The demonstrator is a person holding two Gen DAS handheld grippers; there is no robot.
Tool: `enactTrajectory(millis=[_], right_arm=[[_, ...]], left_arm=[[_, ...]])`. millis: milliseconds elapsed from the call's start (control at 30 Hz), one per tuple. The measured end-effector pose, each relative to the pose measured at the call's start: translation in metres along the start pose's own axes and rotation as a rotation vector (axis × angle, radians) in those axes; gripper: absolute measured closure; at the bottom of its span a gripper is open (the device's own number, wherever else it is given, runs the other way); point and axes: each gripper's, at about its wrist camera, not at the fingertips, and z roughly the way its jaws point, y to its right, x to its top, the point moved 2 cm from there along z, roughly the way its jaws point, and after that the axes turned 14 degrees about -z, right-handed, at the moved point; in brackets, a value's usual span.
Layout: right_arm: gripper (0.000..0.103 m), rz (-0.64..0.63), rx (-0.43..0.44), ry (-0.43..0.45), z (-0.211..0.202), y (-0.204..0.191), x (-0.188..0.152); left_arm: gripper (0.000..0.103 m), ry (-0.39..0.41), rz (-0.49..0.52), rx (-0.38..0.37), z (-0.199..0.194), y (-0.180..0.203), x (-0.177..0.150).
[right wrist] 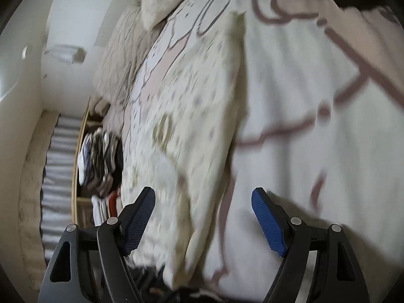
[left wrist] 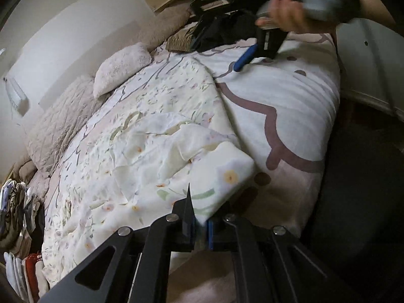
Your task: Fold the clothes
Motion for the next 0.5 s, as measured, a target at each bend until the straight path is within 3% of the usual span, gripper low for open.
enactTrajectory(millis=[67, 167, 500], right_arm=[[0.023, 0.033, 0.021, -0.014, 0.011, 0.013, 0.020], [0.023, 0.053, 0.032, -0.028, 0.026, 0.022, 0.045], [0.024, 0.076, 0.088, -0.066, 0.057, 0.034, 0.103]], left_arm=[[0.089, -0.019, -0.009, 0.009, 0.003, 0.002, -0.001], [0.061, -0.023, -0.014, 0.014, 0.004, 0.009, 0.001], [0.061, -0.058, -0.093, -0.040, 0.011, 0.015, 0.014]])
